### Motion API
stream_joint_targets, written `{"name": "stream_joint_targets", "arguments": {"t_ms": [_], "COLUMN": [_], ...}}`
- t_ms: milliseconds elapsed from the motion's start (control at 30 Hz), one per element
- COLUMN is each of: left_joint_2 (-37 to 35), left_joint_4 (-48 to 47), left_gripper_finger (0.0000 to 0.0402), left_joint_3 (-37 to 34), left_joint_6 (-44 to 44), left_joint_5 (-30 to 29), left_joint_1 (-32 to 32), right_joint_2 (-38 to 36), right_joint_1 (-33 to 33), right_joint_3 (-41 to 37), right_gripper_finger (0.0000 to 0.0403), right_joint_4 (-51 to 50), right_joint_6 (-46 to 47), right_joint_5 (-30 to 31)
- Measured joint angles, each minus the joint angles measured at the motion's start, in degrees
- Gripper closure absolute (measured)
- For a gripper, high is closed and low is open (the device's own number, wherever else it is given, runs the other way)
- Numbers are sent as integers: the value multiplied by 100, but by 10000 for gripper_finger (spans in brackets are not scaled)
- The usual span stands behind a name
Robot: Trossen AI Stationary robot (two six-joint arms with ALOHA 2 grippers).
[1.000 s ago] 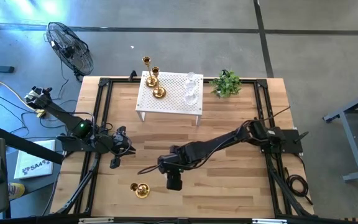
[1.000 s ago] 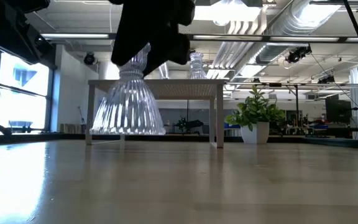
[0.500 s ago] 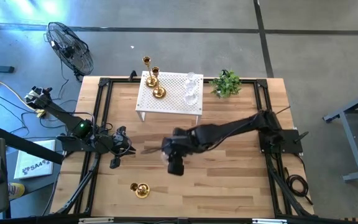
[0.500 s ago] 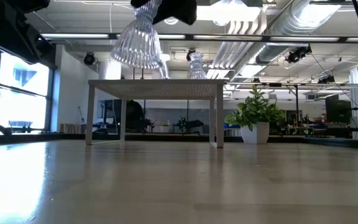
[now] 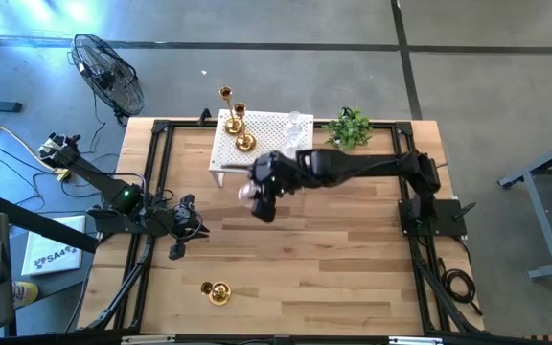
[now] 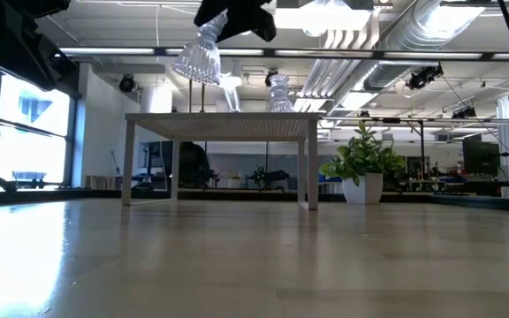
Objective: Pick & Place candle stick holders
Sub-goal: Put the transparent candle holder on the shelf
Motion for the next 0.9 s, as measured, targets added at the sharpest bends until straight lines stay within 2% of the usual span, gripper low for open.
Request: {"name": "stream_joint_targets", "arguments": {"t_ms": [367, 567, 900], "left_joint_2": [0, 0, 0], "left_joint_4": [-14, -13, -13], "left_gripper_finger": [341, 341, 341], "left_joint_3": [0, 0, 0], "left_joint_6": [146, 153, 153], "left_joint_5": [2, 2, -7], "left_joint_1": [0, 0, 2], "right_joint_2": [-85, -98, -101], "right_joint_1": [-842, -1163, -1597], "right_joint_3": [49, 415, 580], "right_gripper_finger": [248, 248, 248], "right_joint_4": [-195, -718, -849], "right_joint_6": [-62, -63, -61], "right_joint_5": [38, 312, 236]}}
